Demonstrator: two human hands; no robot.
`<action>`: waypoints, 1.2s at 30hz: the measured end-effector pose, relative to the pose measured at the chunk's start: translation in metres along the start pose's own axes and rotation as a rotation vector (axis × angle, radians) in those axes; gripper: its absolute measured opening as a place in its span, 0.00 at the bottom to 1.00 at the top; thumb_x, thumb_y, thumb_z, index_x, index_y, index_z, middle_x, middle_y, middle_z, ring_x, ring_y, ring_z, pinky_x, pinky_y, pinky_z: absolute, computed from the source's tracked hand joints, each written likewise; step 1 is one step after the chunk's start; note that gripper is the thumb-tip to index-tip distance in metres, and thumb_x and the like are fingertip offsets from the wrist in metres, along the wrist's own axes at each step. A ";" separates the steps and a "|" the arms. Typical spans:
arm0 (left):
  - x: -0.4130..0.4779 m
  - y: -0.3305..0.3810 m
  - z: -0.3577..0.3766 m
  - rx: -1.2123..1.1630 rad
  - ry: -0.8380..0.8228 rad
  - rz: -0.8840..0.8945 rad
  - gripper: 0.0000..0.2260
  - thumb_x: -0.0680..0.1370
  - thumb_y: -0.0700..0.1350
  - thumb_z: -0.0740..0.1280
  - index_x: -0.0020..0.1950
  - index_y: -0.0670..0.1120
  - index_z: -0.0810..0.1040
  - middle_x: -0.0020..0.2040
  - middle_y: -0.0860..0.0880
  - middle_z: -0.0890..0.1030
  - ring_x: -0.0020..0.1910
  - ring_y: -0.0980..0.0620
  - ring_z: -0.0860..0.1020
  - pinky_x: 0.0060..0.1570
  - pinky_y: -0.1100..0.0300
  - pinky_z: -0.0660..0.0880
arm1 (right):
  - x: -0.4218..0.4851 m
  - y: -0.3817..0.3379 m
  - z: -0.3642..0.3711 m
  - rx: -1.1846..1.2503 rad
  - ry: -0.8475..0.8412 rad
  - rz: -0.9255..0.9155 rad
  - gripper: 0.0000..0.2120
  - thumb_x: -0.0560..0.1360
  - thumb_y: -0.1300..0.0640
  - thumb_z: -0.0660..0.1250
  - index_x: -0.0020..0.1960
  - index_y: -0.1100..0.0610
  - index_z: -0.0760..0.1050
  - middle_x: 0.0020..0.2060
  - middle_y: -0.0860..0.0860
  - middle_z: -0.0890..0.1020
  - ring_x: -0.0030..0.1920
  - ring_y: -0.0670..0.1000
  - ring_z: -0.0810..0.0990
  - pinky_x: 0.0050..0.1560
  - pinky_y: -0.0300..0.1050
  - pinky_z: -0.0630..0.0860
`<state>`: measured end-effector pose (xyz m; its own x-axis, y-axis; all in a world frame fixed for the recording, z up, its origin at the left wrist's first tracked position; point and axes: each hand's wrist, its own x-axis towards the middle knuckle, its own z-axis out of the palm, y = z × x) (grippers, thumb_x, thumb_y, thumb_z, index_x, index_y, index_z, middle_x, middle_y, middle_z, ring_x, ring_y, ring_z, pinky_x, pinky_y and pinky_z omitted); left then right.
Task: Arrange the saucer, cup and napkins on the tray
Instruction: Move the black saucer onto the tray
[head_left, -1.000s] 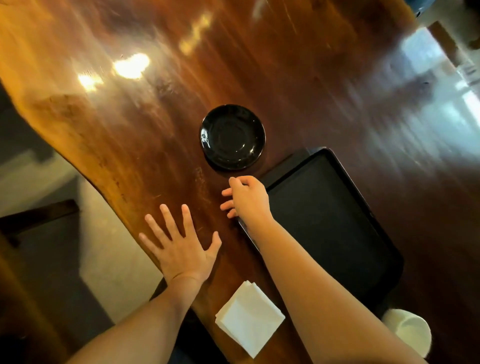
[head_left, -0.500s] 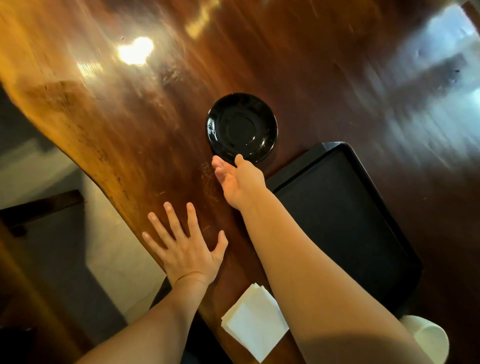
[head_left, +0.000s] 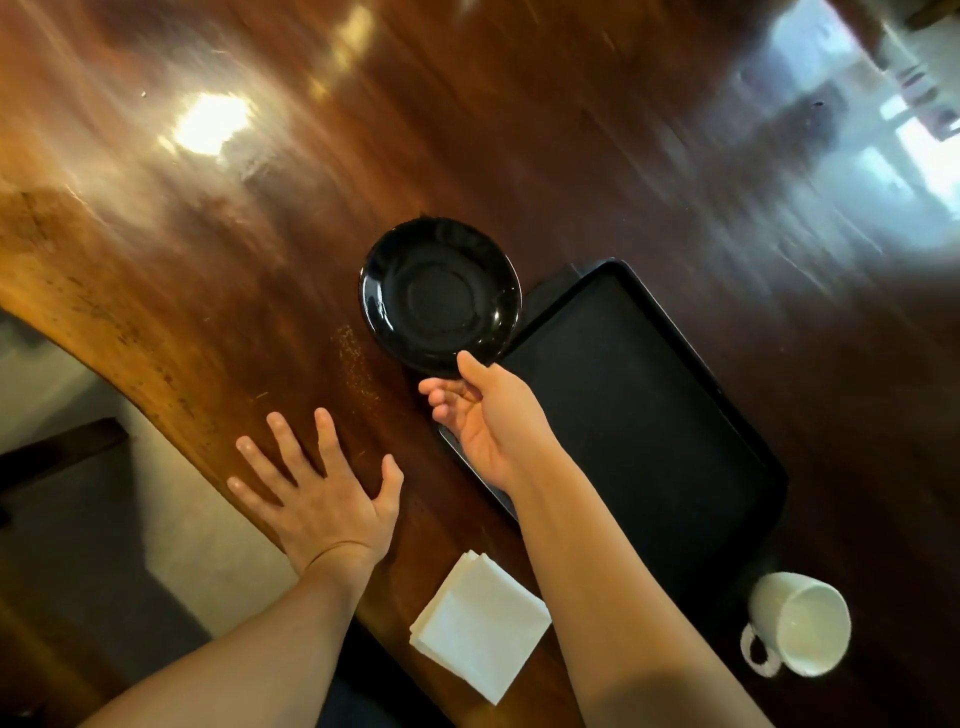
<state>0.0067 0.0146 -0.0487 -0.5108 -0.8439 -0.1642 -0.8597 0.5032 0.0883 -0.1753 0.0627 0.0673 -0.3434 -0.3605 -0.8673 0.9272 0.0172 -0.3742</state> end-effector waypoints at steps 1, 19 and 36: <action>0.000 0.001 0.000 0.005 -0.005 -0.007 0.41 0.74 0.70 0.54 0.82 0.48 0.60 0.83 0.38 0.53 0.81 0.31 0.48 0.76 0.30 0.44 | -0.006 0.000 -0.008 0.017 0.009 -0.013 0.18 0.83 0.58 0.58 0.69 0.66 0.65 0.38 0.60 0.83 0.30 0.48 0.81 0.29 0.38 0.78; -0.003 0.000 -0.003 -0.033 0.007 -0.003 0.40 0.77 0.69 0.53 0.82 0.47 0.59 0.84 0.38 0.52 0.81 0.31 0.47 0.75 0.30 0.42 | -0.034 -0.008 -0.107 0.505 0.253 -0.165 0.09 0.82 0.60 0.62 0.55 0.66 0.75 0.42 0.62 0.85 0.32 0.50 0.84 0.31 0.37 0.80; -0.005 0.001 -0.008 0.005 -0.022 0.036 0.34 0.80 0.66 0.50 0.82 0.50 0.62 0.83 0.36 0.55 0.81 0.30 0.49 0.75 0.29 0.44 | -0.057 0.024 -0.134 0.333 0.232 -0.154 0.19 0.81 0.62 0.63 0.71 0.61 0.68 0.56 0.58 0.82 0.53 0.58 0.83 0.45 0.47 0.83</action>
<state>0.0082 0.0178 -0.0400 -0.5413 -0.8208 -0.1823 -0.8405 0.5344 0.0897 -0.1534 0.2084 0.0639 -0.4709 -0.1155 -0.8746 0.8470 -0.3362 -0.4117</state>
